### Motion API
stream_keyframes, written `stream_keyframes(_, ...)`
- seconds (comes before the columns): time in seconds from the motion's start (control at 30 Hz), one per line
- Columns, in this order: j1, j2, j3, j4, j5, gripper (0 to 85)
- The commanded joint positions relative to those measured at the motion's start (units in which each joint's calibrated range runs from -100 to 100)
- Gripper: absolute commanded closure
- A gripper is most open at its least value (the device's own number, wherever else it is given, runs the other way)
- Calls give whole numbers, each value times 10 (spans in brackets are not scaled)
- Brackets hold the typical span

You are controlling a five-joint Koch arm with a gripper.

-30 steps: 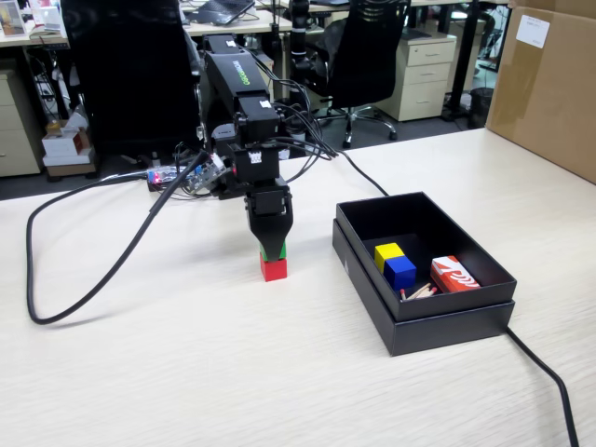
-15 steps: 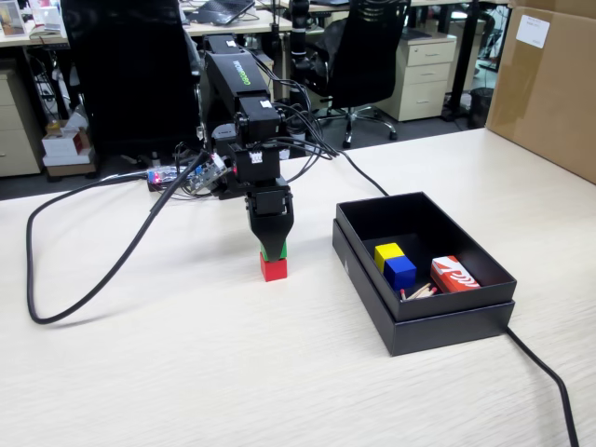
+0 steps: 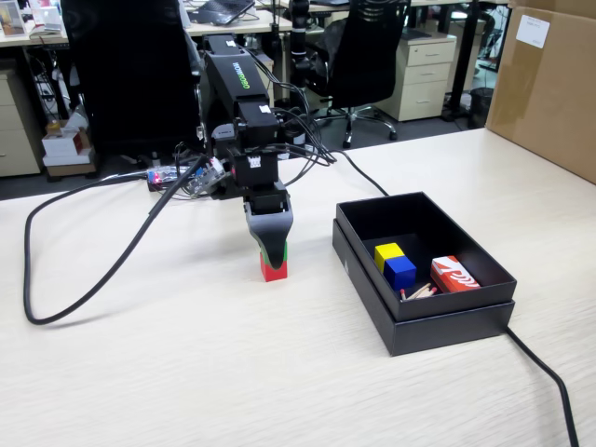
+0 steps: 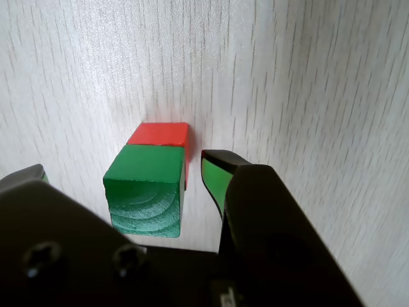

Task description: Put the green cube on top of the red cube

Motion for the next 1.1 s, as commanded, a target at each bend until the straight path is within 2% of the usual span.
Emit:
stream_keyframes(0.0, -2, -78, 8, 11, -5, 370)
stream_keyframes(0.43, -12, -355, -26, 12, -45, 356)
stream_keyframes(0.9, -13, -613, -204, 12, -42, 333)
stream_keyframes(1.07, -9, -682, -305, 62, -43, 330)
